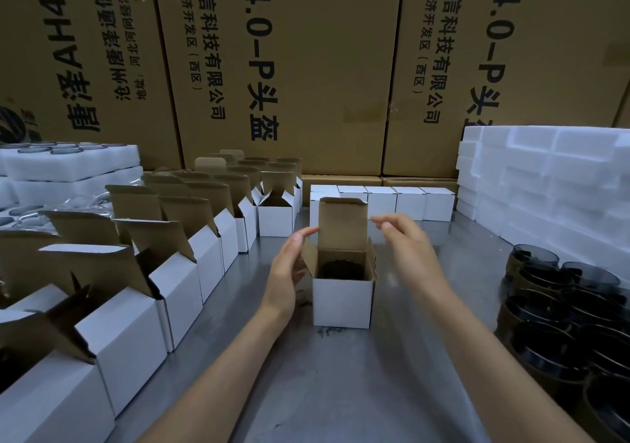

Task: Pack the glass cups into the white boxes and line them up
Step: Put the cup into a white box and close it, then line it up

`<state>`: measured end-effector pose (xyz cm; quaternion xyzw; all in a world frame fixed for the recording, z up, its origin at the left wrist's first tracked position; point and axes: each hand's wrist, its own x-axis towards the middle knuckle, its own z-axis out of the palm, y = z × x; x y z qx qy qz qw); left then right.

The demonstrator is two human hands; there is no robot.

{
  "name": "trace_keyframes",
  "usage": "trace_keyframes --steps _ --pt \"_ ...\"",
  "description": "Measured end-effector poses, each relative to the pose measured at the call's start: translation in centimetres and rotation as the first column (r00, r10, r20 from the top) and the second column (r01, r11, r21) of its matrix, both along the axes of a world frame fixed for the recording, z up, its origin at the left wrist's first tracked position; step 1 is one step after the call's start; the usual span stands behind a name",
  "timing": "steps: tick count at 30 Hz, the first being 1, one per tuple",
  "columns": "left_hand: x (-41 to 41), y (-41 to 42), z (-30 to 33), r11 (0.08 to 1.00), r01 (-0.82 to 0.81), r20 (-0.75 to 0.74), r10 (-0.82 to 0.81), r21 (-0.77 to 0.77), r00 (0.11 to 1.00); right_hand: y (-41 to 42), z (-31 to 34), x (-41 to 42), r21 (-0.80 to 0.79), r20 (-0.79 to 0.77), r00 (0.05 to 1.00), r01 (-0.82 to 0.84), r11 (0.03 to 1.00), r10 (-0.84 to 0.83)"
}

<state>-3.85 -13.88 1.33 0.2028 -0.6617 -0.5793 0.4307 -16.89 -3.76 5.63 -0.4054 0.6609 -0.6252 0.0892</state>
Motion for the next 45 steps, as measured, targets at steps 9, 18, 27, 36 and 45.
trace_keyframes --steps 9,18,27,36,45 --pt "-0.4 -0.1 -0.1 1.000 -0.001 0.001 0.001 -0.002 1.000 -0.3 -4.2 0.4 -0.099 0.456 0.819 -0.341 0.935 0.347" --pt "-0.9 -0.3 -0.6 0.995 0.007 -0.007 -0.008 -0.103 1.000 -0.5 -4.4 0.8 -0.084 0.396 0.878 -0.259 0.962 0.271" --pt "-0.8 0.3 -1.3 0.996 0.005 -0.090 -0.013 -0.087 0.996 -0.5 -4.7 1.9 -0.130 0.352 0.912 -0.174 0.976 0.210" --pt "-0.5 0.8 -1.2 0.963 -0.046 0.035 0.058 -0.265 0.998 -0.2 -4.9 2.0 -0.145 0.339 0.927 -0.118 0.982 0.161" --pt "-0.7 0.3 -1.4 0.959 -0.092 0.045 0.108 -0.267 0.993 0.0 -5.2 1.5 -0.181 0.385 0.893 -0.173 0.968 0.232"
